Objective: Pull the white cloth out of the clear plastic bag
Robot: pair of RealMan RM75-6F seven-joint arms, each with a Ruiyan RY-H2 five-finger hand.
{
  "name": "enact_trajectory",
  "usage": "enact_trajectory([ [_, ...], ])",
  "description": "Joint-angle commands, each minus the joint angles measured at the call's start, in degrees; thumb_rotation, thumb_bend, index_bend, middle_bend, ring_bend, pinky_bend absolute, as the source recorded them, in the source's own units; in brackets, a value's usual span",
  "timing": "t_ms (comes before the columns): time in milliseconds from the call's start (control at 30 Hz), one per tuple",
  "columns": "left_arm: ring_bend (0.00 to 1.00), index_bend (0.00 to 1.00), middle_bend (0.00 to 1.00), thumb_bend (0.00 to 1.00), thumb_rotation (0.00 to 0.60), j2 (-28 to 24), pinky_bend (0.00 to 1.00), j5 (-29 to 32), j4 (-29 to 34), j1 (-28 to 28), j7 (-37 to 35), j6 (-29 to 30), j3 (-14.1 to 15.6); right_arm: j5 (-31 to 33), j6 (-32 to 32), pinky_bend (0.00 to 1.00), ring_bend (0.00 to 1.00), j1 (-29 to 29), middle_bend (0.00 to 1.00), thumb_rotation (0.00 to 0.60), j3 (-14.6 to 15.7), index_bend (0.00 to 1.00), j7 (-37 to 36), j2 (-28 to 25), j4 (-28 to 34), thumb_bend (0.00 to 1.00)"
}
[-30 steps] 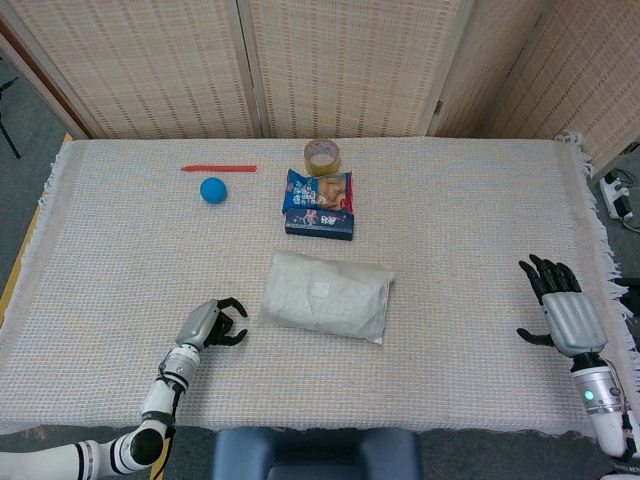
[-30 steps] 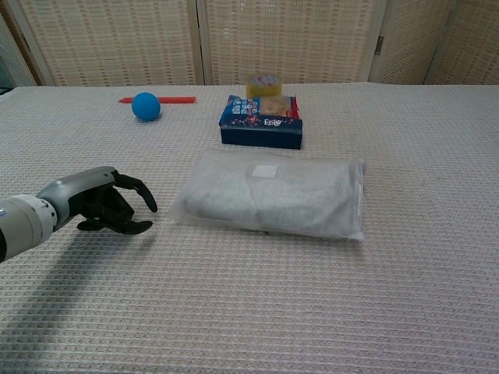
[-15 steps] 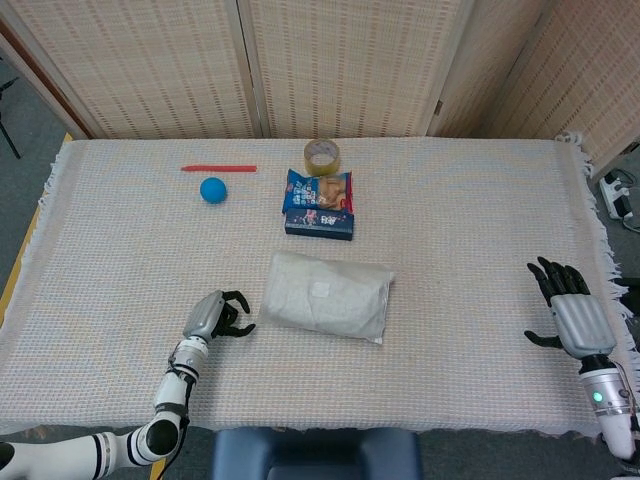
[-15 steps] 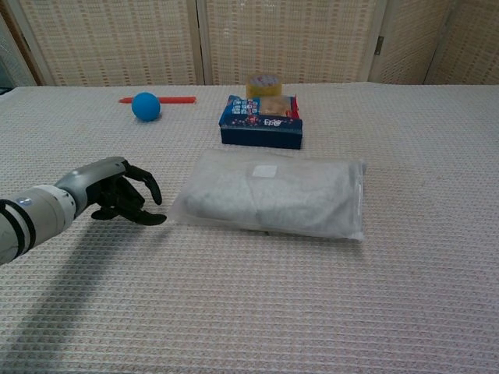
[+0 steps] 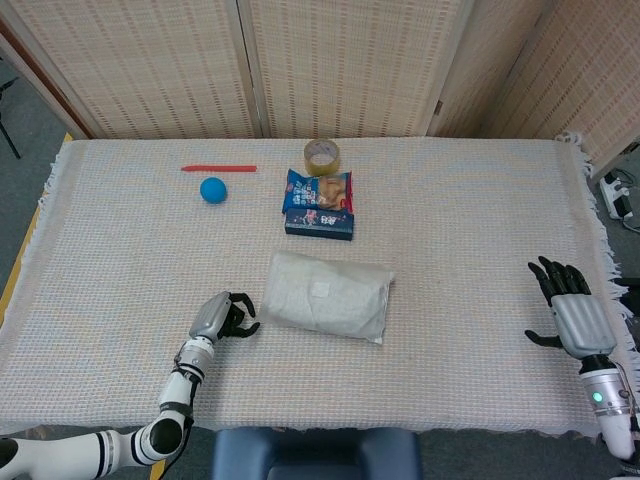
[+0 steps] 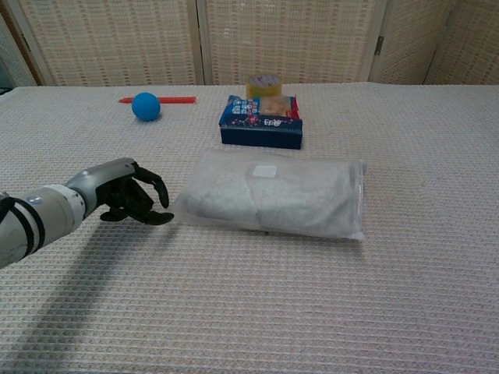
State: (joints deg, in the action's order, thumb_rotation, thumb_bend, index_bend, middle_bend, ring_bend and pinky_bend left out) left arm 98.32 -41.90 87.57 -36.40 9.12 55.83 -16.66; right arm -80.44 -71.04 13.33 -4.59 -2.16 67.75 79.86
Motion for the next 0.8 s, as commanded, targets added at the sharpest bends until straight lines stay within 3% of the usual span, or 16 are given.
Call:
enact_trajectory([
  [33,1.0,0.59,1.0,0.27,0.6,0.09,1.0,0.37,0.11,-0.23,0.19,0.09,-0.12,0.05,-0.04,0.0,0.0,-0.01,0.0,0.6,-0.01,0.0,0.04,-0.03,0.02,0.07],
  [200,1.0,0.58,1.0,0.17,0.6,0.22,1.0,0.86,0.53,-0.56,0.58,0.6,-0.32,0.16,0.18,0.0,0.0,0.06,0.0,0.6,0.05,0.0,0.1,-0.09,0.01,0.07],
  [333,1.0,0.58,1.0,0.16,0.6,0.85,1.0,1.75,0.05,-1.1,1.14,0.92,-0.61,0.06,0.13,0.0,0.0,0.07,0.0,0.6,0.1,0.0,0.11,-0.18,0.04,0.07],
  [567,1.0,0.62,1.0,0.39,0.6,2.36,1.0,2.74,-1.51,-2.02,1.23,0.9,-1.3,0.07,-0.28,0.0,0.0,-0.02,0.0,0.6,-0.01,0.0,0.08,-0.32,0.07,0.07],
  [800,1.0,0.67,1.0,0.53,0.6,2.84,1.0,2.47,-1.49,-2.3,1.04,1.24,-1.54,0.2,-0.27,0.0,0.0,0.0,0.0,0.6,-0.02,0.0,0.29,-0.35,-0.06,0.07],
])
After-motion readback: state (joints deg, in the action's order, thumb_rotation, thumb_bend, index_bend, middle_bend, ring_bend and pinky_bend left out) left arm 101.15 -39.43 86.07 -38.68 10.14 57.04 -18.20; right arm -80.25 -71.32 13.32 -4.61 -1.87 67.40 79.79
